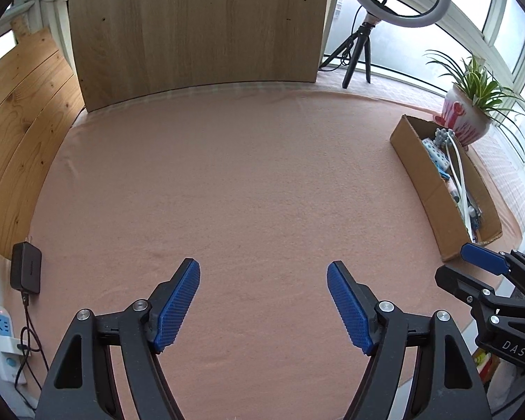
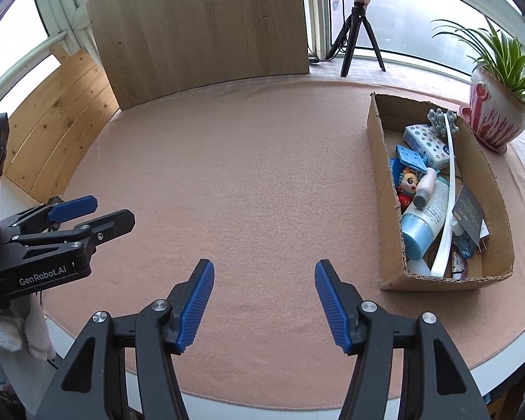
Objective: Organize objects
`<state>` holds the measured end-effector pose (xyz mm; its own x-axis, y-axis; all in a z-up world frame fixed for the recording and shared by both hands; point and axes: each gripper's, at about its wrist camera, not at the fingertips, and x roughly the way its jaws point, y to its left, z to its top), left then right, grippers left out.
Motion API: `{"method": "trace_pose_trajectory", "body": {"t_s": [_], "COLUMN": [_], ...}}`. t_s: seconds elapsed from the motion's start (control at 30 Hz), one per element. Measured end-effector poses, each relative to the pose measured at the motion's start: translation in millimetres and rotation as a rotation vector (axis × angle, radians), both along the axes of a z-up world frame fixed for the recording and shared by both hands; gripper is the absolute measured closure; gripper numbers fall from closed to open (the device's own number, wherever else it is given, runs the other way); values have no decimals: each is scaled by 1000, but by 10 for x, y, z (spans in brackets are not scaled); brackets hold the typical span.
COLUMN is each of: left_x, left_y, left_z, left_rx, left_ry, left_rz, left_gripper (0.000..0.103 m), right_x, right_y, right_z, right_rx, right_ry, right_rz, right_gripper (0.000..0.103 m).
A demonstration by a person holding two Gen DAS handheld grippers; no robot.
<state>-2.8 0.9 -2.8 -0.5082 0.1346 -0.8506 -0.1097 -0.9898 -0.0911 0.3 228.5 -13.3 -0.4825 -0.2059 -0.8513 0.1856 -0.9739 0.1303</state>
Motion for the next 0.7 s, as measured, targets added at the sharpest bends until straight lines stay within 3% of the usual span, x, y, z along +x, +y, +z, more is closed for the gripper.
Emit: {"method": "trace_pose_trajectory", "body": {"t_s": [0.17, 0.7], "left_x": [65, -52], "left_y": [-221, -308], "left_z": [18, -27], "left_rx": [6, -1], "left_ry": [14, 0], "left_rz": [54, 79], "left_gripper": [15, 14], "right_x": [-32, -122], "right_y": [-78, -200], "right_z": [-11, -9], "right_rx": [-7, 9], "right_ry": [16, 48], "right_rz": [-17, -34], "right_gripper": [44, 44]}}
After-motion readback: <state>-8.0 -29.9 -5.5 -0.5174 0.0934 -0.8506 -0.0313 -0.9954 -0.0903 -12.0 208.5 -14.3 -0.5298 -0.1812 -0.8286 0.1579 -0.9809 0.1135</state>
